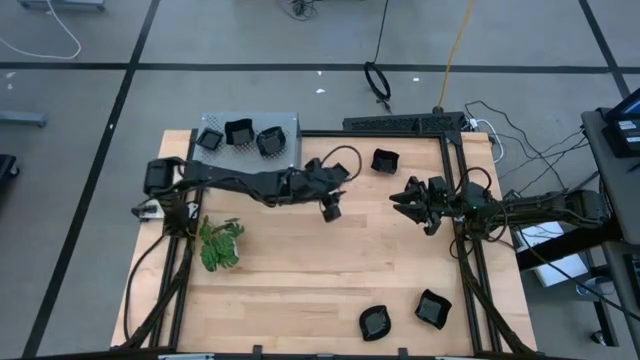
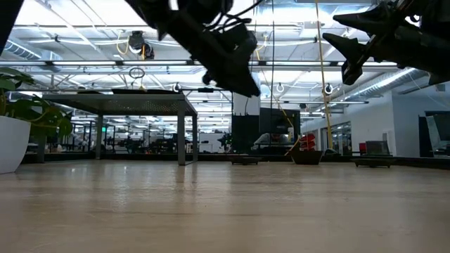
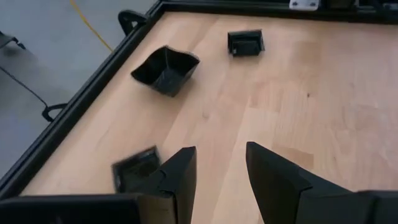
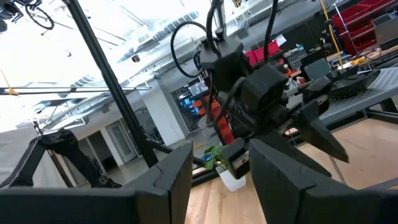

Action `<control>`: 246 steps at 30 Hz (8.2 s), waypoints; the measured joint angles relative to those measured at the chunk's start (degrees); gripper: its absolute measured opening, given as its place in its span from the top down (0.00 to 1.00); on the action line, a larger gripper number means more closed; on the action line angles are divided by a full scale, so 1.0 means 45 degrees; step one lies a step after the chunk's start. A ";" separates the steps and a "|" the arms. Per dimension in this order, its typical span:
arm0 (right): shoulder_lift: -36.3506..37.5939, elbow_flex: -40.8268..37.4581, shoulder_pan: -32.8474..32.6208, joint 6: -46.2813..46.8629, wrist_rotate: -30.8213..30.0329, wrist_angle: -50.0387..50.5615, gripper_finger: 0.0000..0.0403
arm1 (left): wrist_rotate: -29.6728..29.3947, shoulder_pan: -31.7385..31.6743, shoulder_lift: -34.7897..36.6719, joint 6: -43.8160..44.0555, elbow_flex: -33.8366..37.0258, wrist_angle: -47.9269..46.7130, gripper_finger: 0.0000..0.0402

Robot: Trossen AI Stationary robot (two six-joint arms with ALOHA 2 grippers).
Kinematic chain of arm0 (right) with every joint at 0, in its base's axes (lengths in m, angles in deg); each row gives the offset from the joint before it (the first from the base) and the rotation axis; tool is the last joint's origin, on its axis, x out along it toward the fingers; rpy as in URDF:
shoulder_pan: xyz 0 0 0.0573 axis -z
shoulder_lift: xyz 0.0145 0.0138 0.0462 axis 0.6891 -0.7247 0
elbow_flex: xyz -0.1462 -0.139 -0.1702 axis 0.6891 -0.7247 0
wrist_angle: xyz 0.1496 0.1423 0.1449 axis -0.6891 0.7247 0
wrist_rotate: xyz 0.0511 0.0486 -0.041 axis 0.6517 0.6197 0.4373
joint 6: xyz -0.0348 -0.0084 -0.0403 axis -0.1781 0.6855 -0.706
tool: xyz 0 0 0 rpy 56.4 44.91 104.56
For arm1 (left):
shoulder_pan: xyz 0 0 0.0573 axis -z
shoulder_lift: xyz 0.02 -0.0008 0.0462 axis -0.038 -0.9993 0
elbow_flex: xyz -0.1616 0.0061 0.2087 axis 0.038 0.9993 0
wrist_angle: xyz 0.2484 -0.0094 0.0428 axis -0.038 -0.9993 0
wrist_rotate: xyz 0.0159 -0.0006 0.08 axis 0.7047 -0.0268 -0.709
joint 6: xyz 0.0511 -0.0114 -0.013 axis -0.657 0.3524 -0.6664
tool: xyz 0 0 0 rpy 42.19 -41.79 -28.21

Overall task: Pick & Place Mini shaped plates
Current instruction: Stack the distorted square plate on top of the distorted square plate on the shelf

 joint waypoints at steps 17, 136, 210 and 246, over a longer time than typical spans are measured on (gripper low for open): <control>-0.0010 0.0000 0.0000 0.0000 0.0000 0.0017 0.64 | -0.0029 -0.0854 -0.3519 0.0284 -0.4836 -0.5134 0.64; -0.8636 0.7460 -0.1753 -0.7315 -0.3573 0.9269 1.00 | 0.1409 0.0184 0.4502 0.2331 -0.4838 -0.5499 0.64; 0.2008 0.8442 -0.2511 -0.3032 -0.7642 2.0667 0.64 | 0.1834 0.2390 -0.3067 0.0877 -0.4824 -1.1859 0.53; 0.3507 0.1211 -0.2511 -0.4672 -0.6727 1.1114 0.64 | 0.2539 0.1865 -0.4290 0.1166 -0.4819 -1.1122 0.98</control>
